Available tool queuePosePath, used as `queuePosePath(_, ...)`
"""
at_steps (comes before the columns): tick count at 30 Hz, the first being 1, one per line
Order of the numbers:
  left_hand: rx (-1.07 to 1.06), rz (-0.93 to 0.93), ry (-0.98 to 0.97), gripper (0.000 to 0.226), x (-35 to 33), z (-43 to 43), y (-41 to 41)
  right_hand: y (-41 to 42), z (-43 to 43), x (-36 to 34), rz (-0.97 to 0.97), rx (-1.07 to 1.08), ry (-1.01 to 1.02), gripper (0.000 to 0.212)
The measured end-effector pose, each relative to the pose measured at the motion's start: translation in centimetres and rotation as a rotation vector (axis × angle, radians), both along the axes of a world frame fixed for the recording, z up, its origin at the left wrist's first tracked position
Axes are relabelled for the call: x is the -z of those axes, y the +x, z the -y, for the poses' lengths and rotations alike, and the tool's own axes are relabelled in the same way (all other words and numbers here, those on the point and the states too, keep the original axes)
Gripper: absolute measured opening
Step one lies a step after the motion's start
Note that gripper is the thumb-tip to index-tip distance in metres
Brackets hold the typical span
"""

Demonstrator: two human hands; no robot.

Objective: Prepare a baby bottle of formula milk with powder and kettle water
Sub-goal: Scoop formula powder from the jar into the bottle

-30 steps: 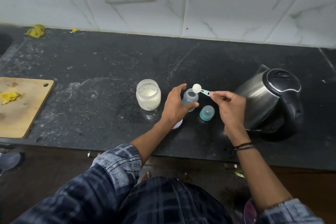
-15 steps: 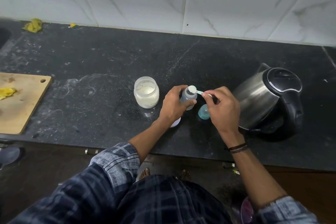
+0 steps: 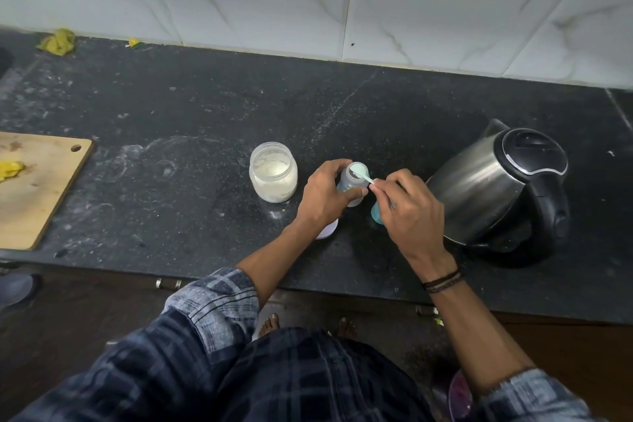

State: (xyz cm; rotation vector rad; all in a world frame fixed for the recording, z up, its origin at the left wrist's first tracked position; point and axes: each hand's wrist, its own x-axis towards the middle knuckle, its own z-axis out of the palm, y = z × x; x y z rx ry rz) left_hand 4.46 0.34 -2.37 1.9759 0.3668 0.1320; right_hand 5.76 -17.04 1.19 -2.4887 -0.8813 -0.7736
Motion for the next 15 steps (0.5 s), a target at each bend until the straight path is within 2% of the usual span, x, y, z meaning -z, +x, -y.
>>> queuePosePath(15,0.009,0.005,0.028,0.060,-0.10,-0.07,0.02,-0.22,-0.02,-0.16,-0.008,0.003,0.001,0.010)
